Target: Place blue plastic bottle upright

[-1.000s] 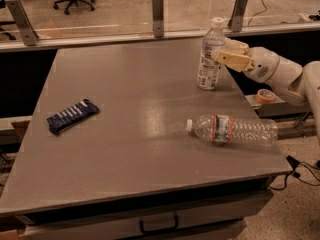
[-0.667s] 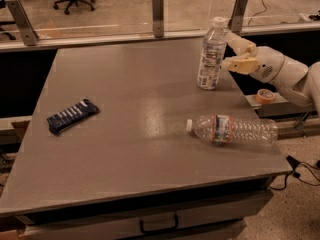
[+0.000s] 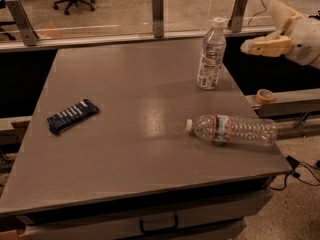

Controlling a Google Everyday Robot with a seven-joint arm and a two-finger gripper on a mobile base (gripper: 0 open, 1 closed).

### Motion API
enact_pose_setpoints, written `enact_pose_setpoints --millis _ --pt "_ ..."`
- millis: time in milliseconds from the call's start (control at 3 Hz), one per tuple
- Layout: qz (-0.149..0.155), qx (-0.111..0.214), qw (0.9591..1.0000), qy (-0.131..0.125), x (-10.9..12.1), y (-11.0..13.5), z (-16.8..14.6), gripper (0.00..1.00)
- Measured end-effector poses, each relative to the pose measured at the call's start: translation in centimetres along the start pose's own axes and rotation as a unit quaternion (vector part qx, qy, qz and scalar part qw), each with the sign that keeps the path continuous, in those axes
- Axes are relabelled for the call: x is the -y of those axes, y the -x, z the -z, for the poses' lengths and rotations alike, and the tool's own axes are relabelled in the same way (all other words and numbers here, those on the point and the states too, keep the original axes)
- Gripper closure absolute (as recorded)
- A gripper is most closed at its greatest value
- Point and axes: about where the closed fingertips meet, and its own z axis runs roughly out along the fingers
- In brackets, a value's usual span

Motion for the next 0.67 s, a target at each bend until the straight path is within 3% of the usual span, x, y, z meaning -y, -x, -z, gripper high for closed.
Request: enact_pose_setpoints --millis 333,667 --pt "0.132 -0.036 0.9886 -0.063 -3.9 8.6 1.1 0.0" --pt "0.172 -0.056 0.9764 -0.118 -4.3 12.0 3.5 0.0"
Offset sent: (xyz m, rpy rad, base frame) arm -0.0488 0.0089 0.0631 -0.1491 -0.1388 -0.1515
